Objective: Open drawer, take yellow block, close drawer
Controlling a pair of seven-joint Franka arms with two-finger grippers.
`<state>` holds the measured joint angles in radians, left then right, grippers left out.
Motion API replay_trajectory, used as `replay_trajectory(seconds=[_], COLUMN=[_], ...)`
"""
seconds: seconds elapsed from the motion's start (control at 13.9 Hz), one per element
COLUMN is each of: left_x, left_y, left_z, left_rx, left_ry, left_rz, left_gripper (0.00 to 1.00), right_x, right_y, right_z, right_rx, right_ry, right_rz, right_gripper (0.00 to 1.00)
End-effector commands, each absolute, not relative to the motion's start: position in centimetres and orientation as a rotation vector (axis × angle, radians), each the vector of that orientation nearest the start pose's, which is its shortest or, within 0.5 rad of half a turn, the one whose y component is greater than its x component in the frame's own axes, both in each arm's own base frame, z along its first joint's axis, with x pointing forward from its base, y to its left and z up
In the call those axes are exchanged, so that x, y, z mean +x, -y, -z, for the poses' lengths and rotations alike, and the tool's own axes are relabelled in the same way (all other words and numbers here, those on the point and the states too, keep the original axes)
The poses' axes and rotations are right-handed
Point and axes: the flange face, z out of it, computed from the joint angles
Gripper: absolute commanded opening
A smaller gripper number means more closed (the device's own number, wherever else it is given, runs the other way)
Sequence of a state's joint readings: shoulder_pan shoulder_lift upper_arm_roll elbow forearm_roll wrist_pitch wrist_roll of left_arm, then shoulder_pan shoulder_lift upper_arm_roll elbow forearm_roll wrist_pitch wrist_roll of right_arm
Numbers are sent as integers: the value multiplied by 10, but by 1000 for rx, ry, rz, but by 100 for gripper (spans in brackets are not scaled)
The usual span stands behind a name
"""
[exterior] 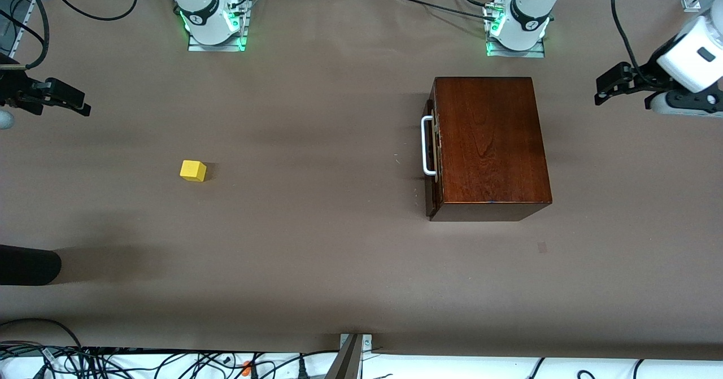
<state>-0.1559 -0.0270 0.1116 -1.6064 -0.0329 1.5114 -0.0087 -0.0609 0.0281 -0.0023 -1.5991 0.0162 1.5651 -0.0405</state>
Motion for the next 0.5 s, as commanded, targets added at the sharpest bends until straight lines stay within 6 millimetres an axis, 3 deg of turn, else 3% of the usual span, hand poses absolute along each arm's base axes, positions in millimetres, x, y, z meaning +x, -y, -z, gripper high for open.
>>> replay_trajectory(seconds=[0.0, 0.43], left_x=[534, 535], left_y=[26, 28], left_z=[-622, -621], left_rx=[-3194, -3182], left_ry=[-68, -80], left_rz=[-85, -90], left_gripper=[100, 100], right_x=[561, 560], right_y=[32, 33], right_z=[-600, -599], right_rx=[-3124, -3120], right_ry=[-41, -41], right_rz=[-83, -90], right_gripper=[100, 100])
